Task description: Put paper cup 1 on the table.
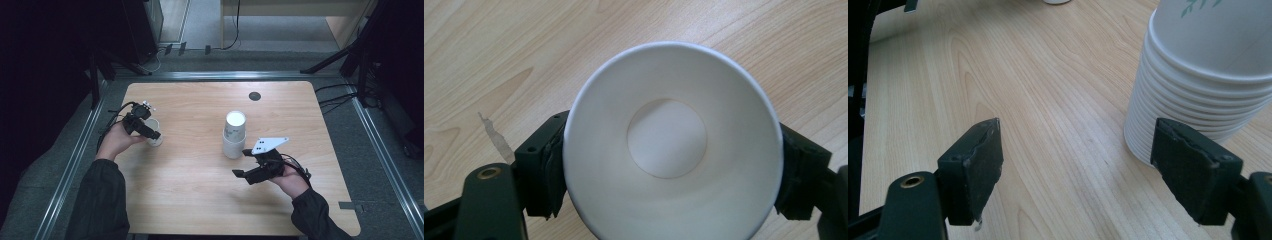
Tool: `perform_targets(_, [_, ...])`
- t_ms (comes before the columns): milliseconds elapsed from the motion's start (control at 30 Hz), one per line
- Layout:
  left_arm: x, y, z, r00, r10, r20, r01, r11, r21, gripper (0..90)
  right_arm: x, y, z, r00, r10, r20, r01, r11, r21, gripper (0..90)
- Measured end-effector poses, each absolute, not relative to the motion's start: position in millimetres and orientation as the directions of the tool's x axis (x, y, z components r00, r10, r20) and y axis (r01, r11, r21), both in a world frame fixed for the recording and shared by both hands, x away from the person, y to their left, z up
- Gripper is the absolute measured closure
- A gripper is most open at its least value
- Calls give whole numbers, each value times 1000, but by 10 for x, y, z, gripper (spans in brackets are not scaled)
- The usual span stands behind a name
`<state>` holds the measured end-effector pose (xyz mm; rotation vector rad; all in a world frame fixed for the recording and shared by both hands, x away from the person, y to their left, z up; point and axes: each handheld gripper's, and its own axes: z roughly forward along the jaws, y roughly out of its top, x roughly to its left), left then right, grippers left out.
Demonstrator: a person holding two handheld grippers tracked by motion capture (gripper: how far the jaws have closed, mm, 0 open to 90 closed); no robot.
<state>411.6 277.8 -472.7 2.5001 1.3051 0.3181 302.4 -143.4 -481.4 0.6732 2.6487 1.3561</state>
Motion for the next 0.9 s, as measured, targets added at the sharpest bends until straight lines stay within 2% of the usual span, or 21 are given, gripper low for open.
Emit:
perform_targets(267, [4115, 2795, -4721, 557, 830, 24, 765, -524, 375, 103, 3023, -1432, -4812, -901, 417, 121, 343, 512, 788, 213])
perform_targets(533, [4073, 2859, -4640, 548, 836, -29, 770, -490, 408, 101, 3026, -1444, -4802, -901, 418, 120, 342, 510, 789, 213])
perform_targets(900, [3920, 2995, -4313, 534, 837, -123, 742, -394, 542, 102, 3031, -1484, -4778, -903, 416, 103, 322, 500, 804, 212])
